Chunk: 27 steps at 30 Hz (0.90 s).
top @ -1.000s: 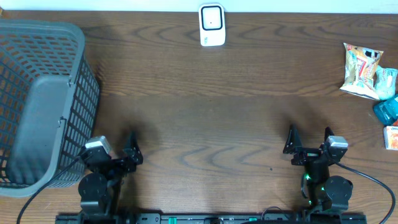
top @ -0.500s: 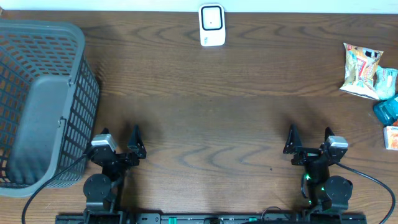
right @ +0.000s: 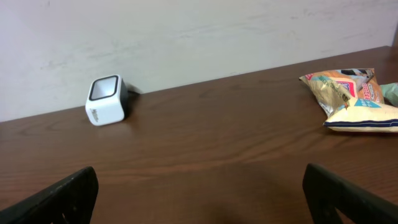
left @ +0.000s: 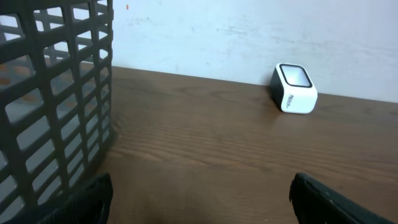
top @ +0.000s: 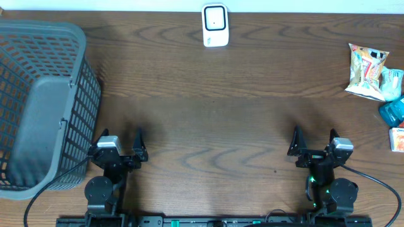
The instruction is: Scan the item barcode
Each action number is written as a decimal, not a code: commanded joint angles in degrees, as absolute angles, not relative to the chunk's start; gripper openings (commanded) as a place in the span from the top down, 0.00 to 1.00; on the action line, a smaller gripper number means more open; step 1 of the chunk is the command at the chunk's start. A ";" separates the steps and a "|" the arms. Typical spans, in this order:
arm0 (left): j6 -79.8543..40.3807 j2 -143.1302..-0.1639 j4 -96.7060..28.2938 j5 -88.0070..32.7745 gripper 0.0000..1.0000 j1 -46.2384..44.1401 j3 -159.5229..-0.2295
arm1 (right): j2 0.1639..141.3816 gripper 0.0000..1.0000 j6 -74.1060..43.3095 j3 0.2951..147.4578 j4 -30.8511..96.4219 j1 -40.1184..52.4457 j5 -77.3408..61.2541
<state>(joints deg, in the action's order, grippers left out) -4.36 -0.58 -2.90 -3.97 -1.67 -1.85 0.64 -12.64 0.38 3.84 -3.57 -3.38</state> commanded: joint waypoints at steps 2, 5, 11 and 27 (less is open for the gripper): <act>-4.80 -0.10 -3.77 -4.47 0.09 -1.91 -0.23 | 0.27 0.01 -13.23 0.32 4.08 -3.38 -3.11; -5.21 -0.10 -3.77 -4.49 0.09 -1.91 -0.23 | 0.27 0.01 -13.23 0.32 4.08 -3.38 -3.11; -4.51 -0.10 -3.77 -4.27 0.09 -1.91 -0.23 | 0.27 0.01 -13.23 0.32 4.08 -3.38 -3.11; -0.05 -0.10 -3.75 -5.21 0.09 -2.61 -0.23 | 0.27 0.01 -13.23 0.32 4.08 -3.38 -3.11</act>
